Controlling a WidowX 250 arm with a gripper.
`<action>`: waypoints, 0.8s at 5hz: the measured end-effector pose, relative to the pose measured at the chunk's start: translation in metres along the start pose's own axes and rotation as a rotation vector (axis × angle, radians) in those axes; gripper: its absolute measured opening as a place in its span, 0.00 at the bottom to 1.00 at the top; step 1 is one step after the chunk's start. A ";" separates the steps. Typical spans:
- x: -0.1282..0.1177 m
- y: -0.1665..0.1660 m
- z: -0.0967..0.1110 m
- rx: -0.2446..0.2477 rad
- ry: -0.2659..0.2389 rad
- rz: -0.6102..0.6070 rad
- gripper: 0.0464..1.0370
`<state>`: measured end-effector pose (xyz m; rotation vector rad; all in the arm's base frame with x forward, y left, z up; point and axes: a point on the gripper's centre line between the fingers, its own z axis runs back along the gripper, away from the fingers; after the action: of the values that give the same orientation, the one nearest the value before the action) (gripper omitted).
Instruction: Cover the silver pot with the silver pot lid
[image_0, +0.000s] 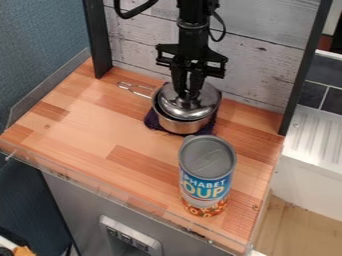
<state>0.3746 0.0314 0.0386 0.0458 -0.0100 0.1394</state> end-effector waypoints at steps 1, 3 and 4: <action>-0.007 0.004 0.001 -0.009 0.012 0.000 0.30; -0.009 0.014 0.008 -0.019 0.057 0.043 0.88; -0.009 0.013 0.014 -0.031 0.061 0.043 0.97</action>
<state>0.3640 0.0427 0.0529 0.0104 0.0478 0.1837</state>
